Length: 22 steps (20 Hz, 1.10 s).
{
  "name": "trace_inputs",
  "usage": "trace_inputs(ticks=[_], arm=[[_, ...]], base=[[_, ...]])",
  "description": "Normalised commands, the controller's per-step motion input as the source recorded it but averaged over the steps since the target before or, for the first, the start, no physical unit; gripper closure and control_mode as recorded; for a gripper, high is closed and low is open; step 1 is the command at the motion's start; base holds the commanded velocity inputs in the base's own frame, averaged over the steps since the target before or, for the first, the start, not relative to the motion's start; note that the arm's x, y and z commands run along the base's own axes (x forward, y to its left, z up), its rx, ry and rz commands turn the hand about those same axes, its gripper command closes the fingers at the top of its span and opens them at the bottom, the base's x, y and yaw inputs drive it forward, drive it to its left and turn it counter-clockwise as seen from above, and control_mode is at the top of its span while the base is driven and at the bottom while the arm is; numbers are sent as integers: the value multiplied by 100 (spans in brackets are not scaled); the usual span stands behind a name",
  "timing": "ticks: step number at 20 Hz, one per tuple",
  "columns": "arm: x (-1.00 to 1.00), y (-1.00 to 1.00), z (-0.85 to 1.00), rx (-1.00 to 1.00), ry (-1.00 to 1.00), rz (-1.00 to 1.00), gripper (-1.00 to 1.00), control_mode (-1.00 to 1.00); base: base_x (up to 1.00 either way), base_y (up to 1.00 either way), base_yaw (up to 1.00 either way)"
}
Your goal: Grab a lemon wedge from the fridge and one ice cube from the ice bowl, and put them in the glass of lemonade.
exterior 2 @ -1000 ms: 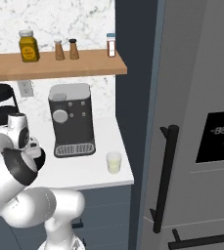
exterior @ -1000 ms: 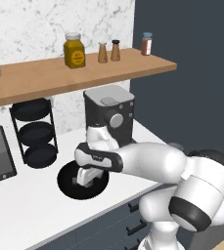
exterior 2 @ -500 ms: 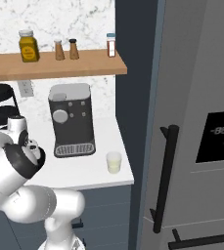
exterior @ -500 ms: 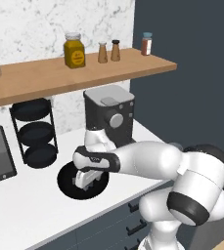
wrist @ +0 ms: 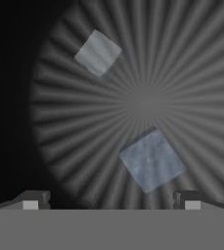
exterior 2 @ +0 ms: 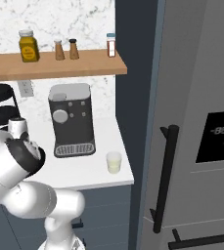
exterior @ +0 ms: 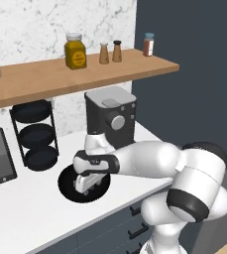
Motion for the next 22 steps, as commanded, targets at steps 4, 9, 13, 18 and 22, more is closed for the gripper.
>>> trace_inputs(ticks=[4, 9, 13, 18, 22], arm=[[0, 11, -2, 0, 0, 0, -100, -100], [4, 32, -1, -1, 0, 0, -100, -100], [8, 29, -10, 0, 0, 0, -100, -100], [0, 9, -1, 0, 0, 0, -100, -100], [0, -11, 0, 0, 0, -4, -100, -100]], base=[[0, 0, 0], [0, 0, 0], [0, 0, 0], [0, 0, 0], [0, 0, 0]])
